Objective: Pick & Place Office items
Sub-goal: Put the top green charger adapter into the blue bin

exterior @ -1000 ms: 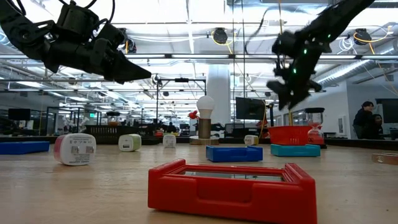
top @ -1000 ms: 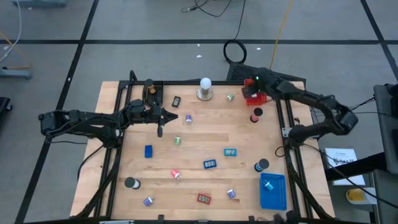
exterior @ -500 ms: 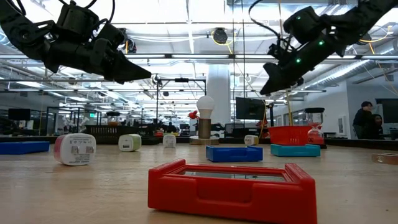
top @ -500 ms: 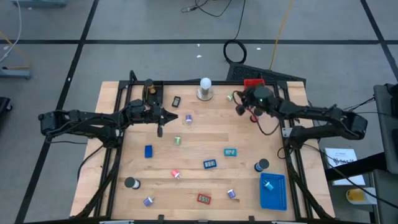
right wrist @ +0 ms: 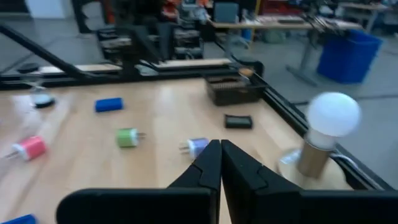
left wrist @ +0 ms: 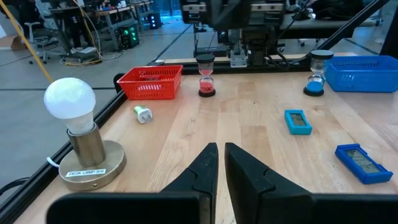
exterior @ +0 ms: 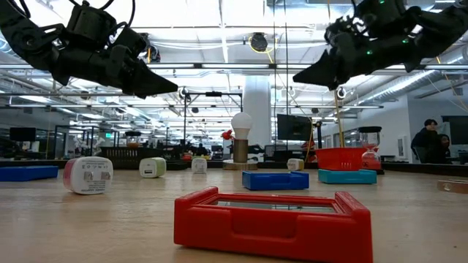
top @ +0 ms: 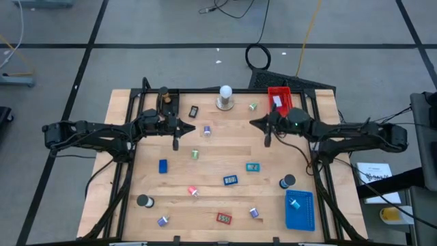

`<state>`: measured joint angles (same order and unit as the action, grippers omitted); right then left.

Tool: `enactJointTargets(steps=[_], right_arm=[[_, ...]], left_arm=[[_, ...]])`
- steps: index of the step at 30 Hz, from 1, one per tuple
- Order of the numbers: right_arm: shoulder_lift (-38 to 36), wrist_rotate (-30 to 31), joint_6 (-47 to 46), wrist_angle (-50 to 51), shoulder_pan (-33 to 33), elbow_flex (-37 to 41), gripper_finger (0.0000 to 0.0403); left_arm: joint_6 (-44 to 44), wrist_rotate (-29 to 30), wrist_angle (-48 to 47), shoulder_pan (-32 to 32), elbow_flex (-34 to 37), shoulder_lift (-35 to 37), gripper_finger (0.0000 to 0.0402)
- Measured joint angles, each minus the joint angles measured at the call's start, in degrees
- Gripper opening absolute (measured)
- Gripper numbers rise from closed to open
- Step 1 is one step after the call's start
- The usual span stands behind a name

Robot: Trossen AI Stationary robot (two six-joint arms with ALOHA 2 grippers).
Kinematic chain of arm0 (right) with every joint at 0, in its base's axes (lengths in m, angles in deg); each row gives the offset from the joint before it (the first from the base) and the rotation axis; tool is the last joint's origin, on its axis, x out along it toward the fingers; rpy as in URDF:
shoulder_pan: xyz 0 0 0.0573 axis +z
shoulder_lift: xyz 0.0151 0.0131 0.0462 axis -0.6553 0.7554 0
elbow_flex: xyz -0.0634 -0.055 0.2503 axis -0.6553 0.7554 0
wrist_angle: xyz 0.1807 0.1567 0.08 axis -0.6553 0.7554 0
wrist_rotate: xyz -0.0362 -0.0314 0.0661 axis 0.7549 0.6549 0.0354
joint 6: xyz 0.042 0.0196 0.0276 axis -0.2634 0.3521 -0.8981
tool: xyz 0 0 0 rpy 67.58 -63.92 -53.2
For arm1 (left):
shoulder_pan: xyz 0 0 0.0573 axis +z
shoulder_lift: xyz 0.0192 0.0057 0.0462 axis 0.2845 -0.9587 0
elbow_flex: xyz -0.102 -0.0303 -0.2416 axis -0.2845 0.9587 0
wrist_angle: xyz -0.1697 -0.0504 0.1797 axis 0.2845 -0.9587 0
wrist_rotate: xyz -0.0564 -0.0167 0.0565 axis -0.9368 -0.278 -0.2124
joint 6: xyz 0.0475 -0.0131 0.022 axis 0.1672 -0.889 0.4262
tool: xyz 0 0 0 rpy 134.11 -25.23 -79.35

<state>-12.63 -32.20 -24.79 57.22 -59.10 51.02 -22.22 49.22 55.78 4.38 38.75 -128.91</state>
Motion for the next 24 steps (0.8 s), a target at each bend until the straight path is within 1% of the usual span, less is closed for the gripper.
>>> enactJointTargets(steps=[4, 7, 15, 17, 24], right_arm=[[-1.09, 0.05, -0.84, -3.55, 2.94, 2.51, 0.0002], [-1.26, 0.24, -2.42, -6.80, 3.97, 4.23, 0.0001], [-1.23, 0.49, -3.08, -11.35, 4.03, 7.07, 0.0003], [-1.25, 0.51, -3.08, -12.48, 4.03, 7.72, 0.0001], [-1.24, 0.47, -3.06, -15.60, 4.03, 10.51, 0.0004]], left_arm=[[0.23, 0.00, 0.00, 0.00, 0.00, 0.00, 0.0037], [0.14, 0.01, 0.00, 0.00, 0.00, -0.01, 0.0037], [-0.04, 0.00, 0.00, 0.00, 0.00, 0.00, 0.0037], [-1.18, 0.00, 0.14, 0.00, 0.00, -0.01, 0.0037], [-3.57, 0.00, 3.33, 0.00, 0.00, -0.01, 0.0037]])
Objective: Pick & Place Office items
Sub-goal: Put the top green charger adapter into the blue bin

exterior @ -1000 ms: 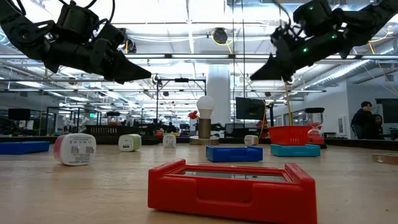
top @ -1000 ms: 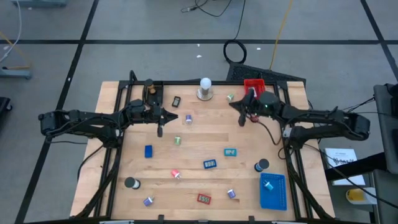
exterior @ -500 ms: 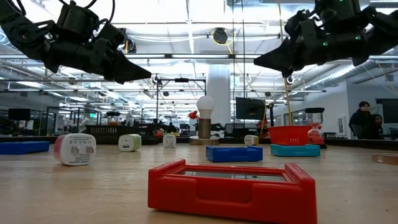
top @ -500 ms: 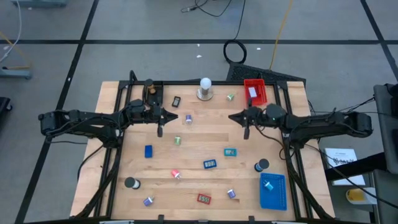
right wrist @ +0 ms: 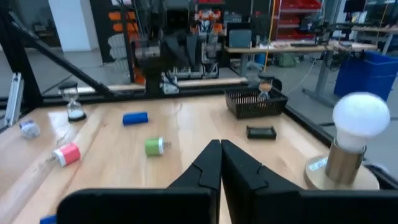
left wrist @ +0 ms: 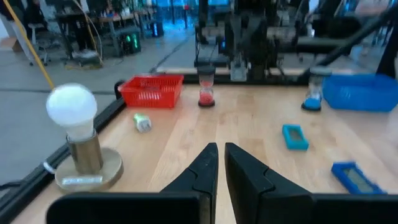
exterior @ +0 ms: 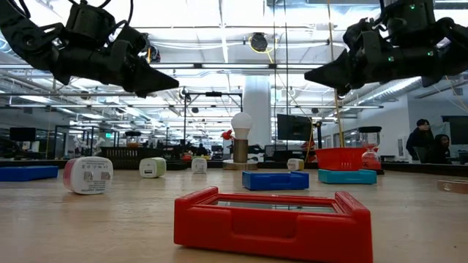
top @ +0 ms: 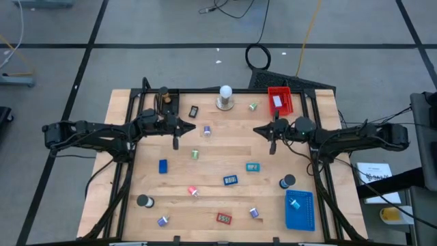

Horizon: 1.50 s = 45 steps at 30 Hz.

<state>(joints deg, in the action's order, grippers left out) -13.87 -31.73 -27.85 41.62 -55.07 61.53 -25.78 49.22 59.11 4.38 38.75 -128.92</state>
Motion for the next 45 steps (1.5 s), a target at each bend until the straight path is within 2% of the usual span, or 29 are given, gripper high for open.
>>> enactJointTargets(steps=[6, 16, 20, 27, 30, 34, 37, 40, 42, 45], right_arm=[[0.04, -0.07, -0.02, 0.09, 0.00, 2.21, 0.0004], [0.04, -0.31, -2.10, -1.42, 0.02, 2.72, 0.0004], [0.06, -0.33, -2.99, -1.64, 0.04, 2.72, 0.0004], [0.06, -0.34, -3.01, -1.69, 0.47, 2.72, 0.0004], [0.08, -0.35, -3.01, -2.28, 1.43, 2.72, 0.0004], [0.08, -0.36, -2.89, -3.82, 2.83, 2.72, 0.0004], [0.08, -0.37, -2.22, -4.28, 3.51, 2.72, 0.0004], [0.08, -0.35, -1.46, -4.27, 3.76, 2.72, 0.0004], [0.08, -0.35, -1.46, -4.27, 3.76, 2.72, 0.0004], [0.08, -0.35, -1.46, -4.29, 3.76, 2.72, 0.0004]], left_arm=[[-10.85, 0.00, 0.69, -0.36, -0.02, 0.02, 0.0037], [-4.80, 0.48, -0.03, -6.35, -3.12, 0.02, 0.0037], [-2.07, 3.19, -7.71, -10.61, -7.54, 0.02, 0.0037], [2.93, 12.03, -31.51, -17.40, -19.10, 0.75, 0.0037], [2.18, 10.58, -30.07, -19.94, -20.51, -0.58, 0.0037], [-8.68, 9.33, -32.99, -21.64, -20.98, -1.46, 0.0037], [-7.59, 14.16, -42.86, -23.72, -22.71, -1.46, 0.0037], [-5.23, 22.33, -50.34, -26.72, -24.46, -1.11, 0.0037], [-5.04, 25.72, -51.16, -28.03, -25.19, -1.03, 0.0037], [-4.58, 25.74, -48.88, -28.90, -25.22, -2.43, 0.0037]])
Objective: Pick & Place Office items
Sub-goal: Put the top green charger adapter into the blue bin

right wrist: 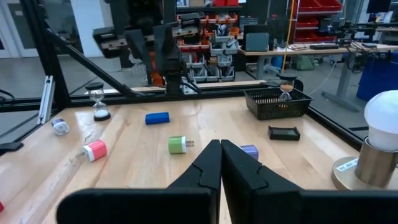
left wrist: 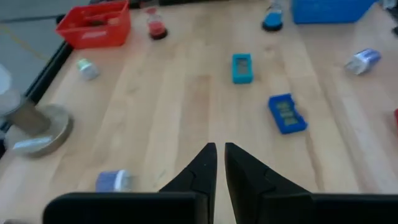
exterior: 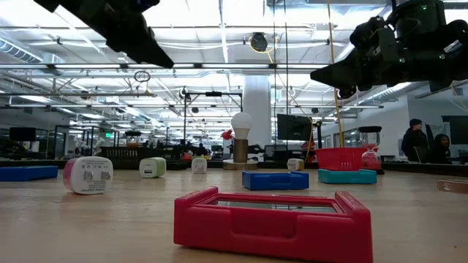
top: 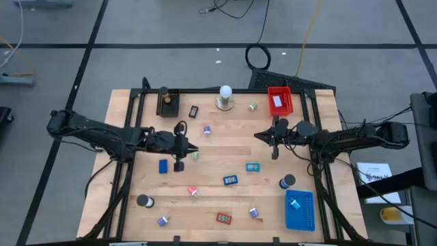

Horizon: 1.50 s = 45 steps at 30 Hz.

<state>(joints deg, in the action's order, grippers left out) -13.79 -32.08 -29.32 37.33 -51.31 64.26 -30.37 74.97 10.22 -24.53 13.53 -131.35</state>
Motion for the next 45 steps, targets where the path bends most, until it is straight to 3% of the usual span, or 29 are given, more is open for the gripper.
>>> enactJointTargets(steps=[3, 7, 12, 16, 20, 22, 24, 28, 31, 37, 45], right_arm=[[0.21, 0.02, -0.46, -0.04, 0.20, -0.02, 0.0004], [1.17, -0.01, -1.78, -0.20, 2.06, -0.09, 0.0004], [2.39, -0.02, -1.55, -0.92, 5.03, -0.09, 0.0004], [2.06, 0.13, -1.55, -3.51, 5.63, -0.69, 0.0004], [1.81, 5.65, -0.82, -1.68, 5.62, -2.53, 0.0004], [1.29, 8.08, 1.19, 4.71, 5.60, -4.92, 0.0004], [0.75, 11.22, 2.78, 16.22, 5.61, -9.36, 0.0004], [0.22, 23.66, 5.05, 41.29, 5.28, -21.53, 0.0004], [0.39, 29.44, 5.42, 49.29, 3.39, -28.63, 0.0004], [3.48, 26.01, 4.15, 58.06, -3.08, -38.24, 0.0004], [20.21, 23.33, 9.10, 77.64, -14.03, -53.36, 0.0004]], left_arm=[[1.52, -0.41, 2.00, -0.04, 0.11, -1.97, 0.0037], [3.91, -4.01, 13.72, 1.02, 2.00, -6.73, 0.0035], [8.45, -9.39, 32.28, 4.00, 5.55, -14.65, 0.0006], [9.22, -11.45, 50.33, 6.43, 8.85, -20.32, 0.0011], [8.72, -12.89, 68.25, 8.26, 13.39, -24.94, 0.0004], [7.89, -12.72, 73.51, 8.91, 15.27, -26.68, 0.0008], [6.46, -12.74, 75.88, 9.33, 17.08, -27.34, 0.0015], [5.33, -12.74, 75.36, 9.36, 19.50, -27.62, 0.0020], [5.42, -12.74, 75.52, 8.89, 20.52, -27.56, 0.0020], [5.08, -12.74, 75.35, 8.25, 20.65, -27.56, 0.0021], [4.41, -12.73, 75.34, 8.27, 20.63, -27.56, 0.0021]])
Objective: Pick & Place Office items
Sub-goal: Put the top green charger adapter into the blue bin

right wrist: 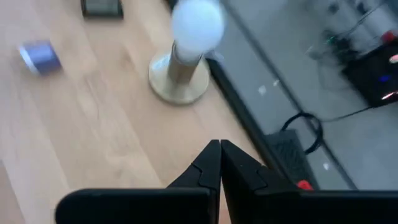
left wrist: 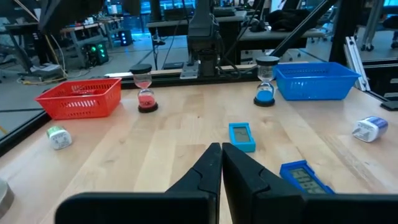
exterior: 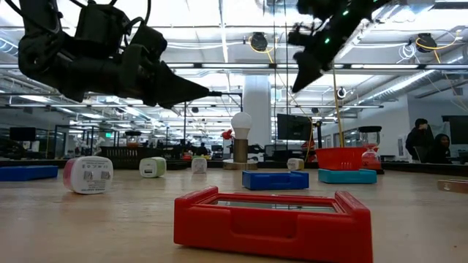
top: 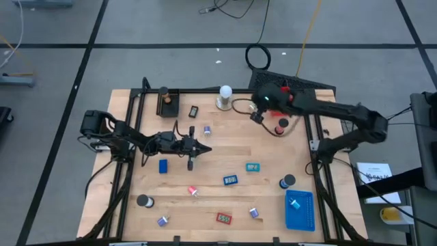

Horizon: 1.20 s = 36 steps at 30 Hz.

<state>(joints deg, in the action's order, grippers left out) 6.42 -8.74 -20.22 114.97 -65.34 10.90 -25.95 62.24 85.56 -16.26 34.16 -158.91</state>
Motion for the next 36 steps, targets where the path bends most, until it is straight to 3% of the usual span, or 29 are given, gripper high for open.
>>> enactJointTargets(steps=[4, 7, 15, 23, 29, 36], right_arm=[[7.39, -6.95, 4.20, 2.37, -4.80, -3.75, 0.0017], [11.21, -8.37, 8.51, 2.67, -7.18, -4.61, 0.0045], [18.52, -8.57, 18.97, 4.50, -10.93, -4.56, 0.0146], [23.72, -8.43, 30.60, 1.80, -11.56, -4.50, 0.0213], [26.29, -8.56, 34.41, -0.78, -11.61, -4.52, 0.0223], [27.93, -8.52, 34.57, -0.42, -11.63, -4.50, 0.0201]], left_arm=[[-0.22, 0.01, -0.49, 0.02, 0.00, 0.00, 0.0021], [-0.22, 0.01, -1.15, 0.02, 0.00, 0.00, 0.0021], [-0.04, 0.03, -1.26, 0.02, 0.00, 0.00, 0.0021], [0.03, 0.03, -1.31, 0.02, -0.02, 0.00, 0.0021], [0.04, 0.03, -1.41, 0.02, -0.02, 0.00, 0.0021], [0.11, 0.06, -1.76, 0.02, -0.04, 0.00, 0.0021]])
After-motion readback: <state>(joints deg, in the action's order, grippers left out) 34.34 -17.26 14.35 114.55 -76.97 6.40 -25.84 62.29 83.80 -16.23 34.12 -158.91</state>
